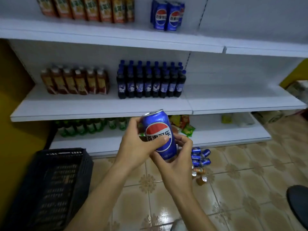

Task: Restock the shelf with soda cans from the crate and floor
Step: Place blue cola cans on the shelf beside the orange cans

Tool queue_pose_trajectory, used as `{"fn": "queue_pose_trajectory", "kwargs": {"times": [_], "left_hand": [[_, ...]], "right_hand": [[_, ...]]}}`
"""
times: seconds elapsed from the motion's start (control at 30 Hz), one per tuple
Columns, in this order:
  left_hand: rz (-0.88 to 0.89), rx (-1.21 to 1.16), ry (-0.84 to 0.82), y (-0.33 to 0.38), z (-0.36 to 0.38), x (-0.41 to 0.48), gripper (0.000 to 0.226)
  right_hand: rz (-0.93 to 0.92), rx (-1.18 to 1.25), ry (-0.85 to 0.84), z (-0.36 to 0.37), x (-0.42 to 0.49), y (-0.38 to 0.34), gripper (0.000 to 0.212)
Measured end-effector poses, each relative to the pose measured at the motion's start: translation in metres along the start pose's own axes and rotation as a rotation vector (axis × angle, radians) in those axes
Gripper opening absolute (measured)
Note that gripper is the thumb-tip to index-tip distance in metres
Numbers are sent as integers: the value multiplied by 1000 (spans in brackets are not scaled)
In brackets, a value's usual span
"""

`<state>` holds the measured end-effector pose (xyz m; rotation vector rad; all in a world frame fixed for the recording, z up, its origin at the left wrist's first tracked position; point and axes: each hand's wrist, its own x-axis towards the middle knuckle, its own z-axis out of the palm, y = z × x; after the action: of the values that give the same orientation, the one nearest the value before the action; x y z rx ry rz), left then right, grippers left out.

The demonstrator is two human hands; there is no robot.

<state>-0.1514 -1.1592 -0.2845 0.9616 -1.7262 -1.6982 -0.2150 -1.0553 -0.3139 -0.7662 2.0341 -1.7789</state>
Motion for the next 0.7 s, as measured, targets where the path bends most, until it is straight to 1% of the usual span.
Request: {"fn": "queue_pose_trajectory", "kwargs": {"times": [0.07, 0.13, 0.2, 0.27, 0.4, 0.53, 0.63, 0.7], "left_hand": [[89, 141, 2, 10, 39, 14, 65], [166, 266, 3, 22, 74, 27, 69], [209, 312, 17, 34, 108, 39, 71], [245, 350, 37, 47, 137, 51, 73], [324, 410, 101, 77, 172, 75, 77], [469, 510, 171, 115, 183, 114, 76], [561, 491, 179, 147, 182, 147, 63], [620, 429, 141, 165, 182, 177, 57]], "right_hand": [[-16, -116, -62, -43, 26, 6, 69], [-52, -240, -91, -83, 51, 12, 80], [-100, -298, -108, -115, 74, 13, 86], [-182, -341, -134, -136, 99, 6, 87], [-278, -334, -125, -158, 150, -12, 83], [-338, -283, -121, -160, 213, -41, 82], [-393, -227, -144, -158, 261, -69, 100], [-433, -187, -144, -158, 303, -87, 106]]}}
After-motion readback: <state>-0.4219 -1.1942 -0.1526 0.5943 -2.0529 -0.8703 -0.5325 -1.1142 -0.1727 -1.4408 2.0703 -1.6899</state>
